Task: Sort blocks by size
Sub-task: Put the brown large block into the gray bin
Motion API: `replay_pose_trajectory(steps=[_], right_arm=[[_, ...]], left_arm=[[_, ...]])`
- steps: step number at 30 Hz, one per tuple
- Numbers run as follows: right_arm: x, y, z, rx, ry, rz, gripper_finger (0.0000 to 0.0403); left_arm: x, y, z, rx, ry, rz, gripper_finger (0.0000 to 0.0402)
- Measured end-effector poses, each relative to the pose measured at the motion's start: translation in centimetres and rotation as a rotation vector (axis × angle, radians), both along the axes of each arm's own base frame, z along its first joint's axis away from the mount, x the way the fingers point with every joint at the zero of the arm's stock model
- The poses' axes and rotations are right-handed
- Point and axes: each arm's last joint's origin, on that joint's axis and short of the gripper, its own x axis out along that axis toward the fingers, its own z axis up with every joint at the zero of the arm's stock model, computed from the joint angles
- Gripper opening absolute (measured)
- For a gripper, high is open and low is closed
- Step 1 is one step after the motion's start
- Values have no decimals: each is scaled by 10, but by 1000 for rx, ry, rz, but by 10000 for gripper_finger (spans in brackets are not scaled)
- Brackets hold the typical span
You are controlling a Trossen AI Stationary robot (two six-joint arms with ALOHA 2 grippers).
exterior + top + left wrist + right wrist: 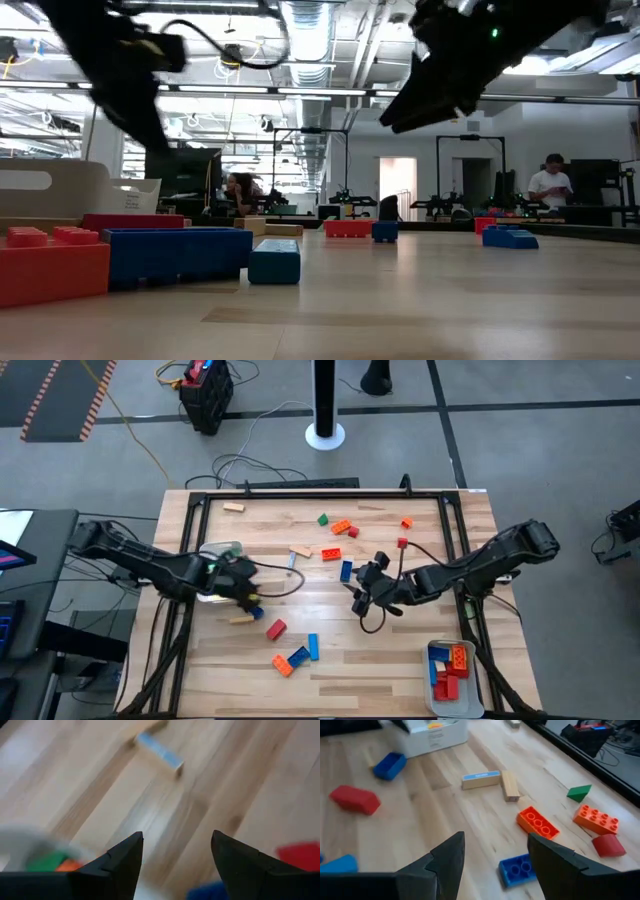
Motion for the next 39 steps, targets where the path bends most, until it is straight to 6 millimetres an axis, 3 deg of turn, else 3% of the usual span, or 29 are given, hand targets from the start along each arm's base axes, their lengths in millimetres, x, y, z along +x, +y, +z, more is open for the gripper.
replay_pose_trajectory(steps=[9,14,21,25,29,34,39], right_arm=[[5,-7,-12,-3,-17,-24,244],[4,-2,-11,-13,-23,8,244],[5,4,-8,-18,-47,34,244],[5,5,-7,-24,-48,42,244],[5,5,-8,-25,-47,42,244],[5,3,-8,-26,-43,39,244],[-2,10,-11,-69,48,97,244]], left_arm=[[76,14,-34,91,-15,3,228],[101,28,-44,130,34,39,229],[109,65,-72,61,128,91,229],[114,72,-82,7,139,45,221],[115,72,-84,20,158,4,168],[115,67,-83,46,193,-101,53],[108,56,-65,62,206,-209,49]])
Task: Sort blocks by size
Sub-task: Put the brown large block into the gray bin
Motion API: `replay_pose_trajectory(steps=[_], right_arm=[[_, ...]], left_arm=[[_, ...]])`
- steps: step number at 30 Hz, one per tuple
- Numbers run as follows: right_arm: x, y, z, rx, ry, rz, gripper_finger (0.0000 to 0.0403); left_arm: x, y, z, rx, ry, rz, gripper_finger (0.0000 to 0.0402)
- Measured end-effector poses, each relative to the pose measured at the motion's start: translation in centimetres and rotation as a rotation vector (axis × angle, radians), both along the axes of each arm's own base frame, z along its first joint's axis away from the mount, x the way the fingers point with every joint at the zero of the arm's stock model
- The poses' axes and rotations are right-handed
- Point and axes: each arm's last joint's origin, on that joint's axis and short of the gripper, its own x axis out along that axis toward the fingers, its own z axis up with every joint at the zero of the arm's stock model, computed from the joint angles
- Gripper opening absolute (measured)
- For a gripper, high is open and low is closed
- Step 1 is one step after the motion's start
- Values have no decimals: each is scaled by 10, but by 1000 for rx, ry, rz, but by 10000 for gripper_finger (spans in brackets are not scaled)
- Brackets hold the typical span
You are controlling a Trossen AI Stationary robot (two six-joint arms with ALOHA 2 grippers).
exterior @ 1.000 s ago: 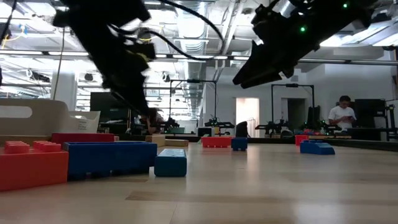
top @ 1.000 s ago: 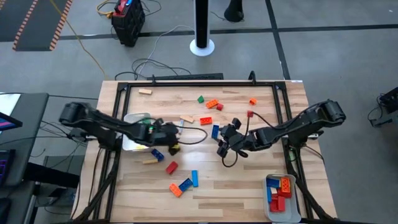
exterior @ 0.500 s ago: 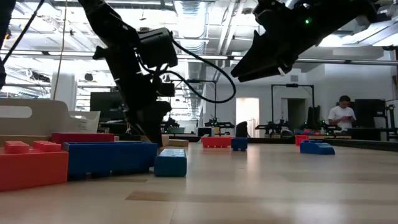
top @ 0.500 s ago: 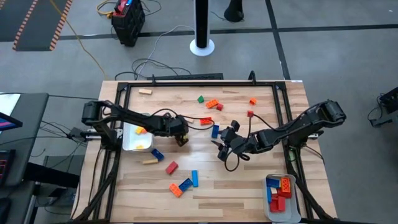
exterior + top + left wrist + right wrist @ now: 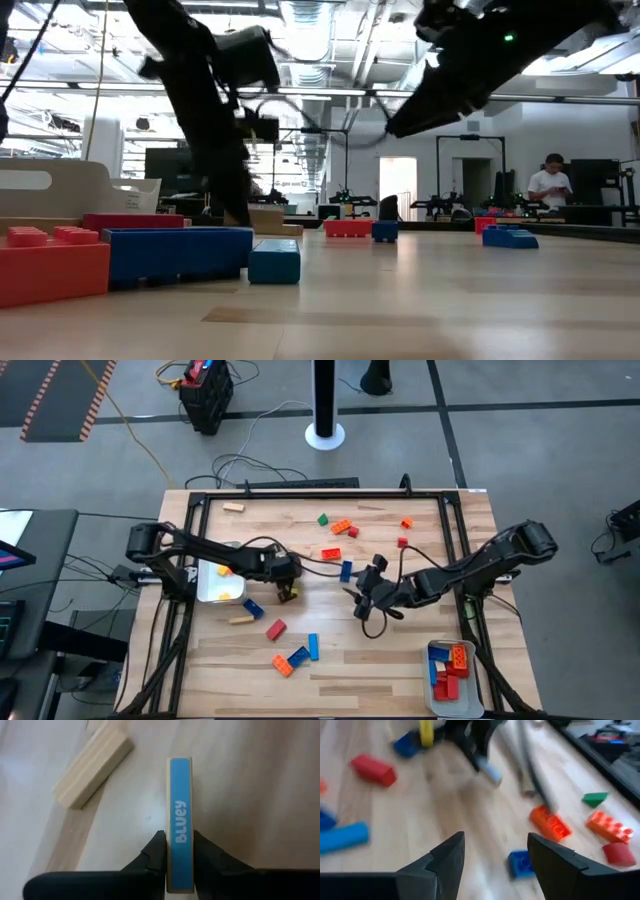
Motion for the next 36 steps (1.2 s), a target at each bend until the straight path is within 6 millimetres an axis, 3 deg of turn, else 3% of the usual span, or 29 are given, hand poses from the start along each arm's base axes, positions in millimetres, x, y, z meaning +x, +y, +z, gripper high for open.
replay_pose_trajectory(steps=[7,16,22,28,36], right_arm=[[-23,11,2,21,115,32,244],[-17,31,17,29,-61,114,244],[-7,38,40,-48,-267,191,244],[-5,41,54,-172,-361,245,244],[4,37,48,-204,-365,238,244]], left_arm=[[-6,-23,43,22,-174,-97,49],[11,-50,72,89,-527,-289,49],[17,-61,85,75,-681,-373,49],[16,-72,86,60,-687,-410,49],[17,-80,92,88,-754,-450,54]])
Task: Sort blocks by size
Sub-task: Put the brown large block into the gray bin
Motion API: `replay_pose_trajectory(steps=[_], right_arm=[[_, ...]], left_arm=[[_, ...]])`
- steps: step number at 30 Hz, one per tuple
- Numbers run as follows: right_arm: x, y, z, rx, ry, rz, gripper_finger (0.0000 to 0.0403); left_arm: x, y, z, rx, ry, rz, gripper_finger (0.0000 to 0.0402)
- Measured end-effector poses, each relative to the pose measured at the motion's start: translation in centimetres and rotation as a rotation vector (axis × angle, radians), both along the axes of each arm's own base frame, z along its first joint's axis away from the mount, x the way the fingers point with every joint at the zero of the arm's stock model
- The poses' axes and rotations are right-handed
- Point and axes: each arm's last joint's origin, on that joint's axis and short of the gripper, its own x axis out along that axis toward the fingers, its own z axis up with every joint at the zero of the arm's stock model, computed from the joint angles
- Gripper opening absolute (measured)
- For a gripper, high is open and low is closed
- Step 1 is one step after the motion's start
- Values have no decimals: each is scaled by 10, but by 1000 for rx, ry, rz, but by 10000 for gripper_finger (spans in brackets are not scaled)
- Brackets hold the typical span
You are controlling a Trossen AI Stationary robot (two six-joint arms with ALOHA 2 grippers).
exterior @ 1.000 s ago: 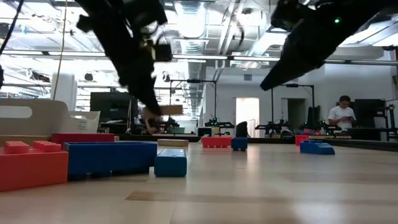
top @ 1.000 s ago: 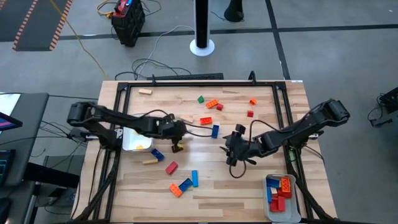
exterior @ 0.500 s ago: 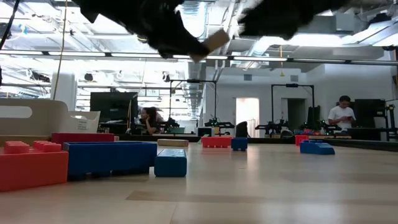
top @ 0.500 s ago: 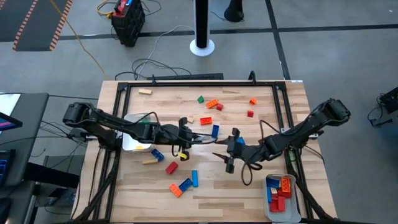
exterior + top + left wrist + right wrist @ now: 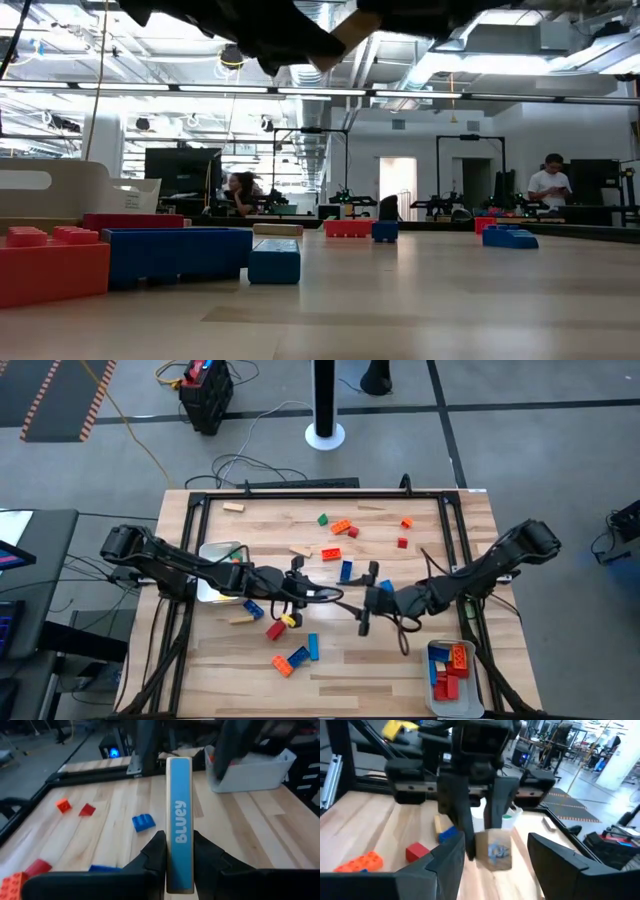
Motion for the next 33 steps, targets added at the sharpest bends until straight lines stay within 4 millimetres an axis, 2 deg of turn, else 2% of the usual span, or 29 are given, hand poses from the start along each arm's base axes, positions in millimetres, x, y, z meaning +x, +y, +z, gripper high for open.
replay_pose_trajectory(steps=[10,13,18,20,23,27,30,33], right_arm=[[12,-2,-9,-33,-27,-11,233],[13,-4,-9,-29,-27,-17,194],[14,-9,-12,0,1,2,87],[15,-11,-14,21,12,29,81],[16,-12,-15,17,26,47,81],[12,-11,-17,16,89,51,81],[6,-7,-11,52,185,63,81],[-4,3,-5,96,327,103,81]], left_arm=[[0,-2,1,2,-9,-8,56],[0,-2,1,2,-9,-8,57],[0,-2,0,13,4,-15,58],[-1,-3,-2,-5,11,-10,62],[-1,-1,-4,-34,27,22,88],[-3,0,-7,-26,62,82,147],[-4,1,-10,-25,95,101,184],[-6,2,-14,-9,141,116,203]])
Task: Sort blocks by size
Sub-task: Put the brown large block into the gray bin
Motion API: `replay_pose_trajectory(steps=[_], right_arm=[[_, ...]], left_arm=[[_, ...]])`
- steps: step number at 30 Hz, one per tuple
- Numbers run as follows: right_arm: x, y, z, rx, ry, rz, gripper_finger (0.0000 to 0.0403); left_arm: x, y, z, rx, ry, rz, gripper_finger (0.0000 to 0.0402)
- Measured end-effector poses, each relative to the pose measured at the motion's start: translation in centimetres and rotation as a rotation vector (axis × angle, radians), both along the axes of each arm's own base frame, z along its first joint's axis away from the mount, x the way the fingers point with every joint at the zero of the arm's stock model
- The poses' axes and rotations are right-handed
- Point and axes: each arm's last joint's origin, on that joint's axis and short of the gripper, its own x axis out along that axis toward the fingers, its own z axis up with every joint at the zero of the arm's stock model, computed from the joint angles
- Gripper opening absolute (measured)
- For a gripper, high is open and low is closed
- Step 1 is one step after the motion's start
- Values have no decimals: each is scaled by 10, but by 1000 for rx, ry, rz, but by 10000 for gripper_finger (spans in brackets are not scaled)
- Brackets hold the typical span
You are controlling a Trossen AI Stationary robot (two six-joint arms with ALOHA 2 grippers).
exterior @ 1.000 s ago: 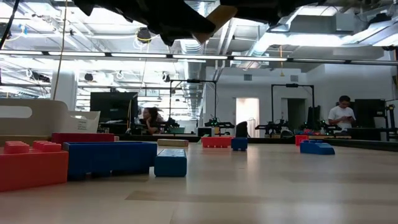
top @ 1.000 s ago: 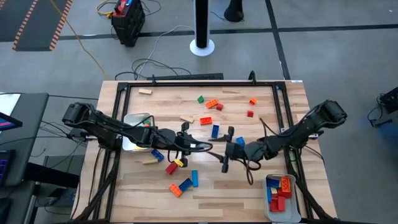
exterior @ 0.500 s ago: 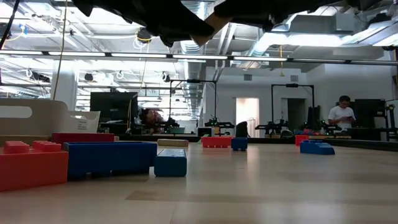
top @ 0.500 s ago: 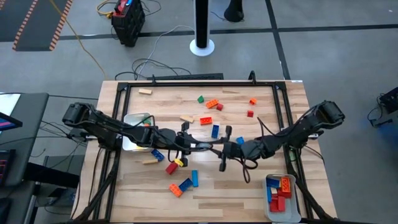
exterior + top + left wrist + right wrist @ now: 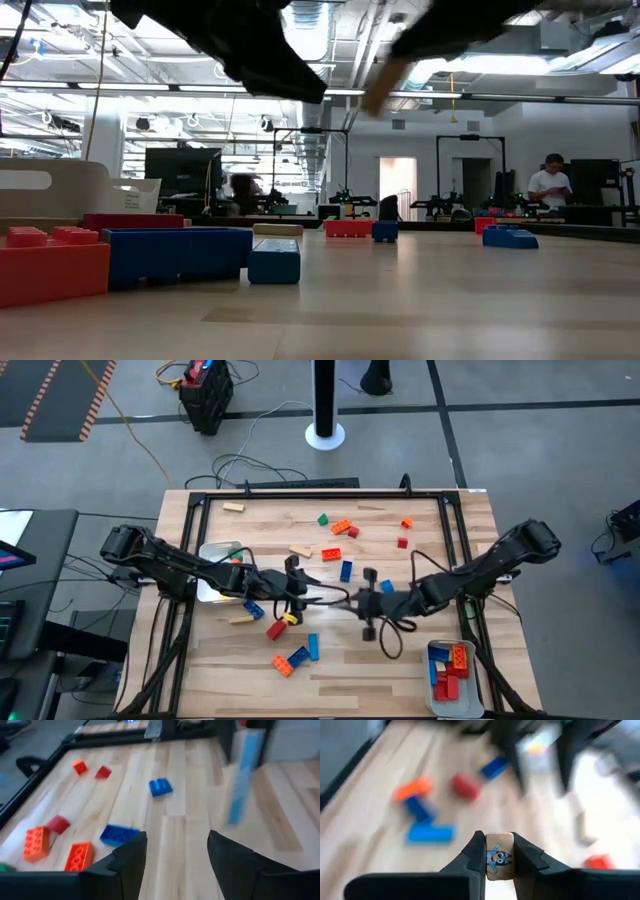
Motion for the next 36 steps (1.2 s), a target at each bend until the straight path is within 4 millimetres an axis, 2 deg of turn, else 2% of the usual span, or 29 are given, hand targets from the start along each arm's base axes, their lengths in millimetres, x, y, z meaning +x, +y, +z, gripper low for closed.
replay_pose_trajectory(steps=[5,10,16,21,24,31,36], right_arm=[[-31,27,13,161,295,143,81],[-78,49,27,357,574,10,84],[-132,77,39,518,681,-87,85],[-167,87,33,571,749,-272,86],[-180,89,25,574,773,-392,87],[-196,90,7,614,775,-499,87],[-197,90,0,627,775,-511,88]], left_arm=[[-2,0,-4,8,45,-6,204],[-2,0,-4,4,47,-5,203],[-2,0,-5,-21,54,-5,203],[-3,0,-6,-33,69,1,203],[-3,0,-6,-33,68,1,203],[-10,1,-6,-10,138,-3,203],[-30,5,18,-41,190,27,203]])
